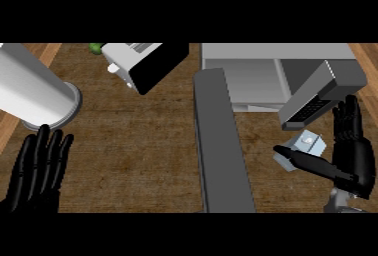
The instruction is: Pick up the milk, place it into the microwave and close the microwave
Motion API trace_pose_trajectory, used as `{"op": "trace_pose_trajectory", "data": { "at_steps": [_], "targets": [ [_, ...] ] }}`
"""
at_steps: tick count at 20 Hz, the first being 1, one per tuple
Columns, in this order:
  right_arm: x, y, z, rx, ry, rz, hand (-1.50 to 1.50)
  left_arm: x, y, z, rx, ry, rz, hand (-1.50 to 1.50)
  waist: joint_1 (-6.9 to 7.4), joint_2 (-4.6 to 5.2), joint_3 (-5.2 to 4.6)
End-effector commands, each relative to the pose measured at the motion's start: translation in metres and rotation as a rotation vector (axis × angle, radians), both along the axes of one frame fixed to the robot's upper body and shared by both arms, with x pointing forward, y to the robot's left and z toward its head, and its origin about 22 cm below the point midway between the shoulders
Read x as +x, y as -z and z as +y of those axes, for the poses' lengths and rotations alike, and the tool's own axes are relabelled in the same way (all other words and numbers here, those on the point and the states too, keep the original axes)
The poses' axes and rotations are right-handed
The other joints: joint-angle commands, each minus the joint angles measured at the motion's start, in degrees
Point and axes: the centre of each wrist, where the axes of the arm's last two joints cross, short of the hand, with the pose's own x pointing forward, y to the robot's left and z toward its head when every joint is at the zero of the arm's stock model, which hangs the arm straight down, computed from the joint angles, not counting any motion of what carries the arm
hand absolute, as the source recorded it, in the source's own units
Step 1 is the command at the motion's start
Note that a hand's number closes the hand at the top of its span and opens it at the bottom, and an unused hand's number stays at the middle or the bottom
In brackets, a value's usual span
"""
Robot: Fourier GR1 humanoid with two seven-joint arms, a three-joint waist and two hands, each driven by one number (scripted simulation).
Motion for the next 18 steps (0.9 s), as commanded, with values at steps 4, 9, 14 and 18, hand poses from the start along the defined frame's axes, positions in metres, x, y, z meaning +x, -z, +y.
{"op": "trace_pose_trajectory", "data": {
  "at_steps": [4, 9, 14, 18],
  "targets": [
    [-0.029, 0.067, -0.019, 0.004, 0.044, 0.067, -1.5, -0.031, 0.002, 0.001, 0.004, -0.011, -0.002, -1.5, 0.33, 0.01, 0.06],
    [-0.027, 0.074, -0.034, 0.021, 0.06, 0.041, -1.5, -0.031, 0.012, -0.006, -0.008, -0.021, 0.002, -1.5, 0.19, 0.01, 0.04],
    [-0.012, 0.105, -0.04, 0.074, 0.039, 0.023, -1.5, -0.026, -0.007, -0.006, 0.014, -0.001, -0.006, -1.5, 0.21, 0.08, 0.07],
    [-0.022, 0.129, -0.049, 0.086, 0.03, 0.045, -1.5, -0.01, 0.005, 0.0, -0.007, -0.007, -0.005, -1.5, 0.05, 0.11, 0.06]
  ]
}}
